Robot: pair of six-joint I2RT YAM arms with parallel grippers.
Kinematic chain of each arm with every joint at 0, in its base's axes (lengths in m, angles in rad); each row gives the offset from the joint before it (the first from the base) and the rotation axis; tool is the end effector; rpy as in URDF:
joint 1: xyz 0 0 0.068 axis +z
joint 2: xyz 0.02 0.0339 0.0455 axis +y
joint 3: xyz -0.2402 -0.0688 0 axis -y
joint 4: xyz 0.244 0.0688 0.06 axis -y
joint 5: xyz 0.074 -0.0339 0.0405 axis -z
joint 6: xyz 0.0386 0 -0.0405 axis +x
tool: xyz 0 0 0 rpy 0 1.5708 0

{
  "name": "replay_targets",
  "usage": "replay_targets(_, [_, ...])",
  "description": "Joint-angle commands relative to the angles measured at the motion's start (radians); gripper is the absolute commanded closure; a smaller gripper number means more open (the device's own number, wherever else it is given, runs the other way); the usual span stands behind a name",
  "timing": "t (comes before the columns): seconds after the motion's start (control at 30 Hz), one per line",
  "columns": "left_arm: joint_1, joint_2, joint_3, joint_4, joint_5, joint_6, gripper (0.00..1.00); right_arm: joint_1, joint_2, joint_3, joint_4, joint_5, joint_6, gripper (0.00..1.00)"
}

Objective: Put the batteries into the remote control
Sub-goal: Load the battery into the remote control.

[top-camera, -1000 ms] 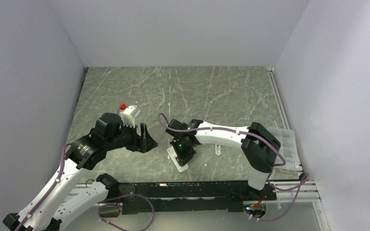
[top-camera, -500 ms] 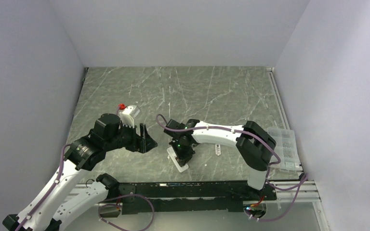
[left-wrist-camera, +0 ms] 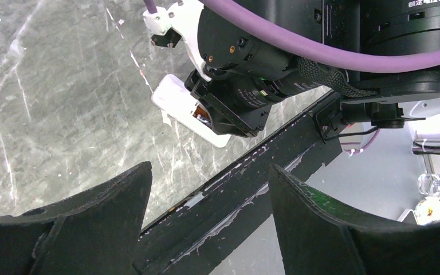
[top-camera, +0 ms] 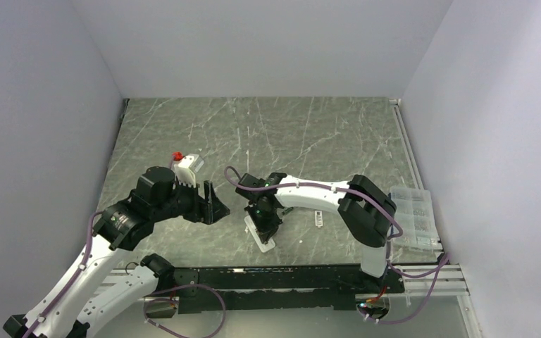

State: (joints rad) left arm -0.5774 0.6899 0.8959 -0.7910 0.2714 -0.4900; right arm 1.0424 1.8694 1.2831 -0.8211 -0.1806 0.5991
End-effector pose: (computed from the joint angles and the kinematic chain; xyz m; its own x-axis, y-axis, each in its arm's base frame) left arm 0.1234 -0.0927 0.3136 -0.7439 -0.0565 -0.6659 0.4115 0.7464 -0.5230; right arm 0.1681 0.3017 0.1476 -0.8982 -0.4383 -0.0344 -0.4333 0.8692 0.2381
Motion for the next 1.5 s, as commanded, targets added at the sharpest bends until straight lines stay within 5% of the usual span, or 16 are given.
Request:
replay_targets(0.0, [0.001,-0.006,-0.002,0.012,0.008,0.015,0.21,0.005,0.01,0.041,-0.023,0.02,0.008,0.94])
replay_targets(0.63, [0.002,0.002,-0.003,0.015,0.006,0.016,0.21,0.005,0.004,0.047,0.0,0.007,0.022,0.78])
replay_targets(1.47, [0.001,0.01,-0.003,0.015,0.005,0.013,0.21,0.007,-0.045,0.07,-0.021,0.075,0.04,0.74])
